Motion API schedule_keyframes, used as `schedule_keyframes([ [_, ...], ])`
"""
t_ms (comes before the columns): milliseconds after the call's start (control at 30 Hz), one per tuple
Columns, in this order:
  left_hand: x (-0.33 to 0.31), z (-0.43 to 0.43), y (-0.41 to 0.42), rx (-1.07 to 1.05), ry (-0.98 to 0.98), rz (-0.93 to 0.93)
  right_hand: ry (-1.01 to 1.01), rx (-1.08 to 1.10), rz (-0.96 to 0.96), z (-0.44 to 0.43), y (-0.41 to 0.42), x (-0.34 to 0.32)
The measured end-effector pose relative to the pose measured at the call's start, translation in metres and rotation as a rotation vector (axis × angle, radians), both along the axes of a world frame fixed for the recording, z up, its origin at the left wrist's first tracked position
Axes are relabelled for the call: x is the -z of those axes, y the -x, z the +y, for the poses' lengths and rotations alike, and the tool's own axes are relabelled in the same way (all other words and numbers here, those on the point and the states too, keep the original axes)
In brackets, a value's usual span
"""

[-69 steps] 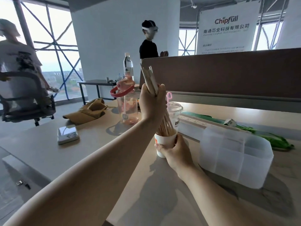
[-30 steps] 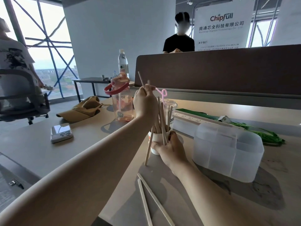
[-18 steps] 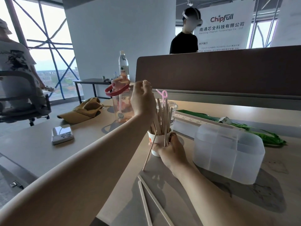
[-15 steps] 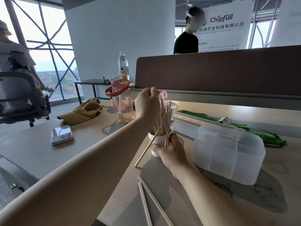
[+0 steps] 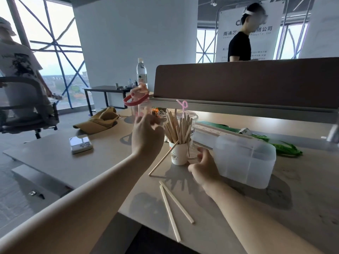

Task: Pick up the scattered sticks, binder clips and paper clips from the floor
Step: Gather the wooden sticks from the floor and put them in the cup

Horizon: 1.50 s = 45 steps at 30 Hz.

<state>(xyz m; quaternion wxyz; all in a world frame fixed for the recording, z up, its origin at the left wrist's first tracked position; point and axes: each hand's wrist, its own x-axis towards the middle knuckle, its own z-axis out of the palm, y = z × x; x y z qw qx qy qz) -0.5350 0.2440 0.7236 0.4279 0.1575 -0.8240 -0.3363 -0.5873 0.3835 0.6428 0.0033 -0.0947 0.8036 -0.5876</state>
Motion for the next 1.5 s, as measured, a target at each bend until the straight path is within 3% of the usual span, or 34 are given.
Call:
schedule_keyframes([
  [100, 0.039, 0.002, -0.016, 0.053, 0.088, -0.362, -0.192, 0.242, 0.174, 0.011, -0.034, -0.005],
  [167, 0.056, 0.003, -0.018, 0.059, 0.112, -0.472, -0.352, 0.146, 0.206, 0.009, -0.059, -0.009],
  [300, 0.053, 0.004, -0.02, 0.056, 0.017, -0.475, -0.78, -0.278, 0.088, -0.001, -0.102, -0.017],
  [400, 0.043, 0.006, -0.025, 0.075, -0.03, -0.503, -0.898, -0.334, 0.148, 0.001, -0.106, -0.019],
  [567, 0.03, 0.008, -0.036, 0.09, 0.051, -0.496, -1.02, -0.452, 0.128, 0.006, -0.1, -0.042],
  [800, 0.004, 0.016, -0.045, 0.129, -0.001, -0.232, -1.201, -0.459, 0.19, 0.026, -0.086, -0.046],
  [900, -0.026, 0.019, -0.041, 0.141, 0.005, -0.082, -0.962, -0.394, 0.117, 0.037, -0.067, -0.062],
  [1033, -0.068, 0.017, -0.017, 0.174, -0.033, 0.032, -0.614, -0.252, 0.171, 0.053, -0.034, -0.107],
  [1200, -0.078, 0.017, 0.022, 0.129, 0.04, 0.014, -0.147, -0.11, 0.193, 0.056, 0.015, -0.142],
  [1333, -0.059, 0.011, 0.047, 0.083, 0.084, -0.162, -0.073, 0.025, 0.312, 0.039, 0.048, -0.138],
  [1500, -0.042, 0.009, 0.053, 0.085, 0.113, -0.3, -0.023, 0.027, 0.281, 0.017, 0.051, -0.111],
])
